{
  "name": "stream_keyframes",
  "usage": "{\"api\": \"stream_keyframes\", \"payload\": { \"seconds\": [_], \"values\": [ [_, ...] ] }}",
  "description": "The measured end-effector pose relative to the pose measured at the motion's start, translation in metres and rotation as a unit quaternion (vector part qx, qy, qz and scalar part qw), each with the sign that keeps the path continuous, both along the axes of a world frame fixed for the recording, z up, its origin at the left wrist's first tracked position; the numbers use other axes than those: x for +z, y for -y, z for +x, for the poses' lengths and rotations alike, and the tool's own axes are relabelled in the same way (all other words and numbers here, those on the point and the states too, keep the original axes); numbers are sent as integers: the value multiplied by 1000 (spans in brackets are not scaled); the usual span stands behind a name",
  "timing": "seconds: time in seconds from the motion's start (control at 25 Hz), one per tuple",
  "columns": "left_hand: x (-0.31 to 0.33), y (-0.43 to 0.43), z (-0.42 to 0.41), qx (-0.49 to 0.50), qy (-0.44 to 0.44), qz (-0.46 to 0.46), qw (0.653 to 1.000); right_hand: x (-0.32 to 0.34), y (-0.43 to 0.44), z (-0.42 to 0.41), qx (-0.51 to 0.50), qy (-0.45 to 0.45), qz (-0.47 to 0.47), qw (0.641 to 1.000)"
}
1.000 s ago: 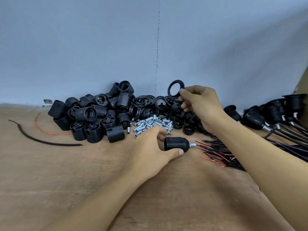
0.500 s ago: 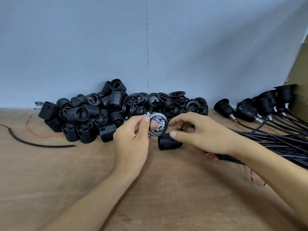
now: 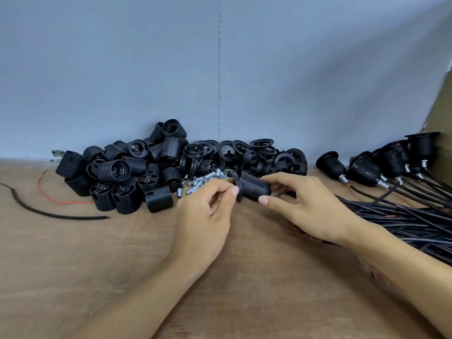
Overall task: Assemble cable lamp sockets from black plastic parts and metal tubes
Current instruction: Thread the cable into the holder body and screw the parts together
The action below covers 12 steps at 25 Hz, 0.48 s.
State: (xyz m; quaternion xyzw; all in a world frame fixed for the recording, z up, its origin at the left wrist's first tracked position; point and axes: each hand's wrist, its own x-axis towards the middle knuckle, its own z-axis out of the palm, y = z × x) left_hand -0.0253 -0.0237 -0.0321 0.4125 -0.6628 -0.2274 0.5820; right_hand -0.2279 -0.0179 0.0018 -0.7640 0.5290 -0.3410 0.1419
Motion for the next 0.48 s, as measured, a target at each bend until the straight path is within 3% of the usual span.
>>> {"api": "stream_keyframes", "payload": {
  "seconds": [0.2, 0.48],
  "values": [
    [0, 0, 0, -44, -53, 51, 996, 6, 2, -4, 7, -63, -29, 998],
    [2, 2, -1, -50, -74, 92, 992, 4, 2, -3, 11, -85, -49, 995]
  ]
}}
